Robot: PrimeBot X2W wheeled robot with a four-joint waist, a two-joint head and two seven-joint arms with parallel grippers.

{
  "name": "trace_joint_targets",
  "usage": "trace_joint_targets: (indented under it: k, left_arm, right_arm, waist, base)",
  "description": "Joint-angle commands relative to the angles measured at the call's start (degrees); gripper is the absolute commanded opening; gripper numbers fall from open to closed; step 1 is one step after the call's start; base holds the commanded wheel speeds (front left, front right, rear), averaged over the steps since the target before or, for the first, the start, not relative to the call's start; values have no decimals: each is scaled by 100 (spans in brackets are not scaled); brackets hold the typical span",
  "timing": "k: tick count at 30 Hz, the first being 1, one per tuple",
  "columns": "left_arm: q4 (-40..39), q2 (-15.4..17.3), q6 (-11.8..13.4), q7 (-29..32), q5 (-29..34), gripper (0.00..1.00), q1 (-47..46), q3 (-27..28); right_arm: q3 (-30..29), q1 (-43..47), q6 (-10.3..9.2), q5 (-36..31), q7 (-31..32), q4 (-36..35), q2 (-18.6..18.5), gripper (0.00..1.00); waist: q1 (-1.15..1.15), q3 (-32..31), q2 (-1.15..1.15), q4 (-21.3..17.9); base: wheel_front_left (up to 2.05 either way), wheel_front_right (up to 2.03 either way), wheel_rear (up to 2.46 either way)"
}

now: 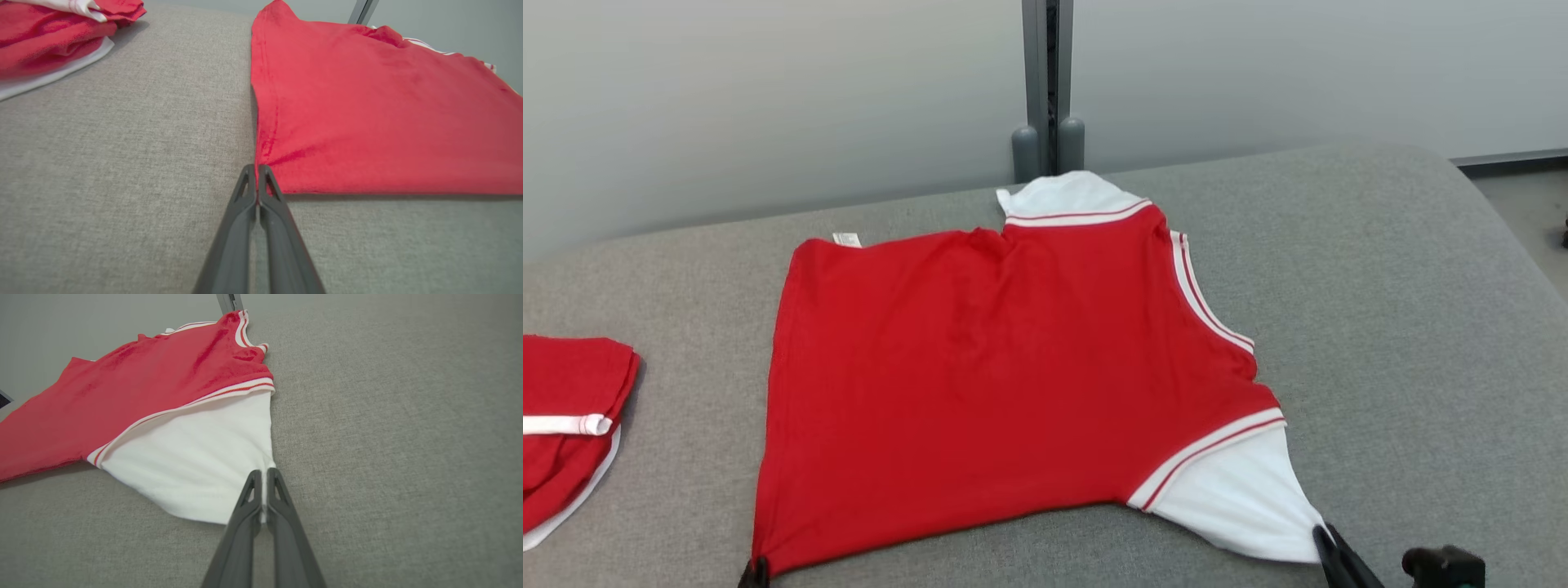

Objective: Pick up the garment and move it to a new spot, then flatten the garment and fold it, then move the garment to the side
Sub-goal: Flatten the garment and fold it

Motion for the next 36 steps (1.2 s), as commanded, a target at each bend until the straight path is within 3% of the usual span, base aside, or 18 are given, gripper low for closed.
trace_joint_targets:
  k: [1, 9, 14, 22, 36]
  left_arm:
    - [-69, 22, -4, 1, 55, 0, 201, -18]
    - [-193, 19, -5, 0, -273, 0, 857, -175]
    - [-549, 17, -6, 0, -262, 0, 947, -258]
    - [-1087, 8, 101, 1, -166, 0, 220, -352]
    - [-111, 10, 303, 0, 113, 0, -1592, -883]
  right_arm:
    - [-2, 237, -4, 77, -28, -6, -64, 0]
    - [-41, 1046, -4, 239, -28, -227, -183, 0]
    - [-286, 1091, -4, 222, -28, -620, -257, 0]
    - [-450, 96, -4, -13, -28, -1026, -199, 0]
    - [-543, -2027, -3, -578, -28, 194, 4, 0]
  waist:
    - [0, -284, 0, -50]
    - [0, -553, 0, -45]
    - [0, -503, 0, 1]
    - [0, -187, 0, 194]
    - [0, 646, 0, 535]
  base:
    - [0, 0, 0]
    - [0, 0, 0]
    - [0, 0, 0]
    - [0, 0, 0]
    - [0, 0, 0]
